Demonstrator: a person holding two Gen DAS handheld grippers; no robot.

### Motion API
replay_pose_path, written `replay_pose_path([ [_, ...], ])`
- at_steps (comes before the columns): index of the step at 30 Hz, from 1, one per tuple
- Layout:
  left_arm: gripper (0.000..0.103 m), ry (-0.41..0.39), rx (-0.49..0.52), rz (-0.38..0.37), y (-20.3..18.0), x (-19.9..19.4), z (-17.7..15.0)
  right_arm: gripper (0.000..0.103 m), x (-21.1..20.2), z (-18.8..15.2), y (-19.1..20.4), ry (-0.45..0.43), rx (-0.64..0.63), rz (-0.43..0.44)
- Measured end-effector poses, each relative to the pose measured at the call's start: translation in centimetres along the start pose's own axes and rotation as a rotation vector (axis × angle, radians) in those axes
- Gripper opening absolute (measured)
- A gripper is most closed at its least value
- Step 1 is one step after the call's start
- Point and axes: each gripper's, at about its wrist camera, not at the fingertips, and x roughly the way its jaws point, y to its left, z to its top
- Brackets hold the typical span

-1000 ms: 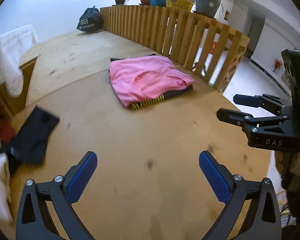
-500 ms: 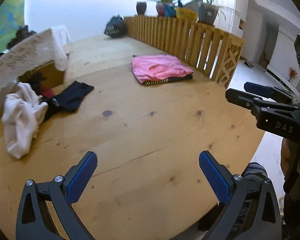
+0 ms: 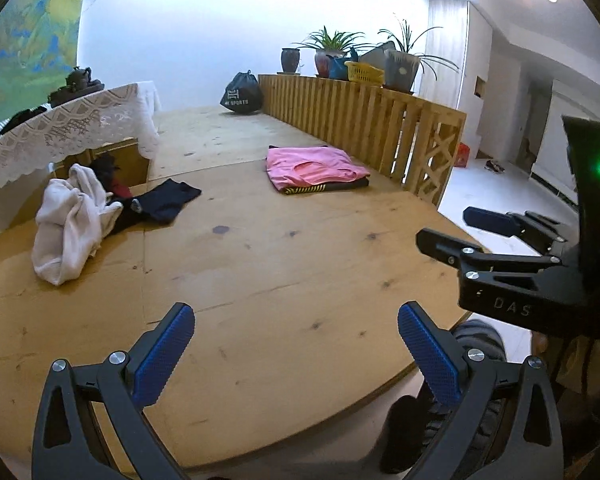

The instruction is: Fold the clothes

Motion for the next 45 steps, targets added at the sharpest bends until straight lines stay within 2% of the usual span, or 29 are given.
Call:
replay_pose_path([
  [8, 0.103, -0.034, -0.001, 0.098, 1.0, -3.1, -2.2, 0.072, -2.0, -1.9, 2.3, -0.021, -0.064, -0.001],
  [14, 0.103, -0.078, -0.089, 0.131, 1.9, -5.1, -3.3, 0.073, -3.2, -2.8, 3.4, -0.059, -0.076, -0.018],
  [17, 0.103, -0.072, -0.099, 0.179, 2.1, -5.7, -4.3, 0.074, -3.5, -3.1, 3.4, -0.065, -0.07, -0.013],
  [22, 0.103, -0.033, -0.099, 0.194, 2.6, -6.3, -5.8, 0.075, -3.9, -3.7, 4.2, -0.047, -0.085, 0.005],
  [29, 0.103, -0.032, -0.074, 0.163, 2.0, -7.2, -6.3, 0.076, -4.7, -4.7, 4.6, -0.029, -0.065, 0.023],
  [45, 0.103, -0.014, 0.039, 0.067, -1.0, -6.2, -6.1, 0.076, -5.3, -6.5, 3.1, 0.021, 0.025, -0.085],
])
